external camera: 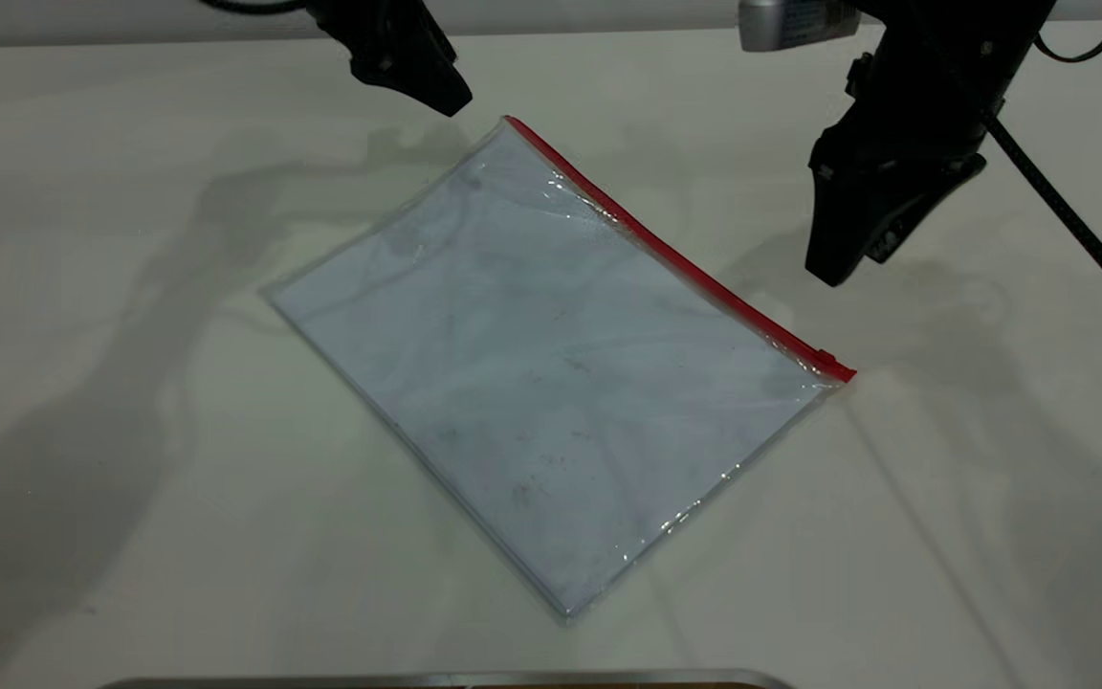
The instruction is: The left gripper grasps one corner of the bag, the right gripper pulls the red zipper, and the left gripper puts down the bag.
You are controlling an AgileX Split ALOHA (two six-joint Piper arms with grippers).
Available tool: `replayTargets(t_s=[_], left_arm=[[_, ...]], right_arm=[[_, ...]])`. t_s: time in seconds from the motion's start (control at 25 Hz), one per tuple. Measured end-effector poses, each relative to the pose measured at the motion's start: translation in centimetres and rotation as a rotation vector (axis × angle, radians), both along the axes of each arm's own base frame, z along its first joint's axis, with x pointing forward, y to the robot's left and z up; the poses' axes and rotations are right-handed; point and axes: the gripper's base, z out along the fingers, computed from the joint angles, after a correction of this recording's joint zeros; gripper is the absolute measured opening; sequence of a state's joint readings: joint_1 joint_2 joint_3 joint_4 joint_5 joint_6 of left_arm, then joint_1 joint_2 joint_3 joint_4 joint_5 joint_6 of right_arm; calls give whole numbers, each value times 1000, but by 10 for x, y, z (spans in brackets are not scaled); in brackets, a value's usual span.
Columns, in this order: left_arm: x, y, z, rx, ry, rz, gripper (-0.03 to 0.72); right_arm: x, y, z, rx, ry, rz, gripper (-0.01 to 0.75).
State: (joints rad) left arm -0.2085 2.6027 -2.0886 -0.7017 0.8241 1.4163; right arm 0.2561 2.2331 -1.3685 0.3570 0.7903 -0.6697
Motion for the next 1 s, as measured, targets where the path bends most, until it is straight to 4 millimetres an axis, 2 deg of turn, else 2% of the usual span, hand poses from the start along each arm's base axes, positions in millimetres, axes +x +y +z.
replayTargets(t_s=[0.16,0.36,0.56,0.76,0.88,1.0], left_arm=[[1,6,24,53,43,136,617],[0,16,80,83,75,398,609],[-14,32,147,139,70,611,591],[-38,49,210,204,17,732,590],[-53,56,239,222,4,791,590],[-72,61,263,238,31,816,590]], right_arm=[[13,3,10,13,-66,10,497],[44,14,48,67,-176,18,497],[61,23,103,112,-173,81,497],[65,28,168,174,-232,107,497],[58,28,208,214,-302,72,494],[44,23,245,227,-358,38,476]])
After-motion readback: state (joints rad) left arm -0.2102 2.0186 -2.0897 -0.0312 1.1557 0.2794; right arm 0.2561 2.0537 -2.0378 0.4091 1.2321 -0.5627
